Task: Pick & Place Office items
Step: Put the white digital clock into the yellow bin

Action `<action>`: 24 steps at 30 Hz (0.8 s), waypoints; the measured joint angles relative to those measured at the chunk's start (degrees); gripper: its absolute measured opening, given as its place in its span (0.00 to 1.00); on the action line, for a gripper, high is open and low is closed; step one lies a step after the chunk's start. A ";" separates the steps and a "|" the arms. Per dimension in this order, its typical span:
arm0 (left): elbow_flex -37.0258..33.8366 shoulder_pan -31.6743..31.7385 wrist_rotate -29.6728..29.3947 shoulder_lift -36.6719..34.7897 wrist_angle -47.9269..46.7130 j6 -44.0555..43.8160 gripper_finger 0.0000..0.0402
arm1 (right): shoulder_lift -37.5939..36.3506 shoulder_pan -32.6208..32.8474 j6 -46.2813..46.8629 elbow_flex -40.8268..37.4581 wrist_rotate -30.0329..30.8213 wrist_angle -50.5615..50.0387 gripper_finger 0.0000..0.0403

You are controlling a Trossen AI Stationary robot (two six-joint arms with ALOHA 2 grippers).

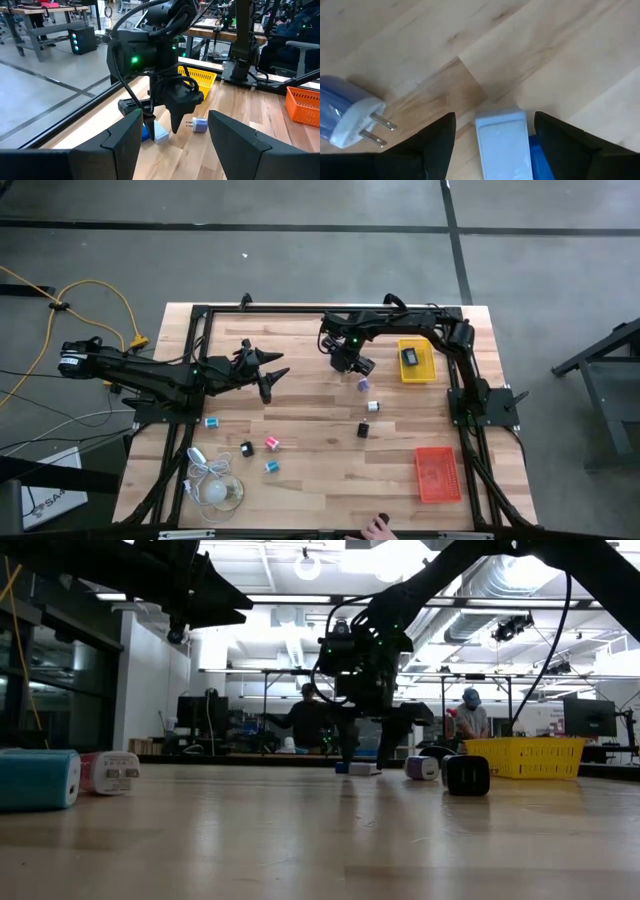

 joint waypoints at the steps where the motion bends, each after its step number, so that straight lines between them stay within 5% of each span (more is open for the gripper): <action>1: 0.00 0.00 0.00 0.00 0.00 0.00 0.54 | 0.00 0.00 -0.33 0.00 0.14 -0.08 0.64; 24: 0.00 -0.01 0.00 0.00 0.00 -0.01 0.54 | -0.07 0.00 -3.50 0.00 1.43 -0.44 0.63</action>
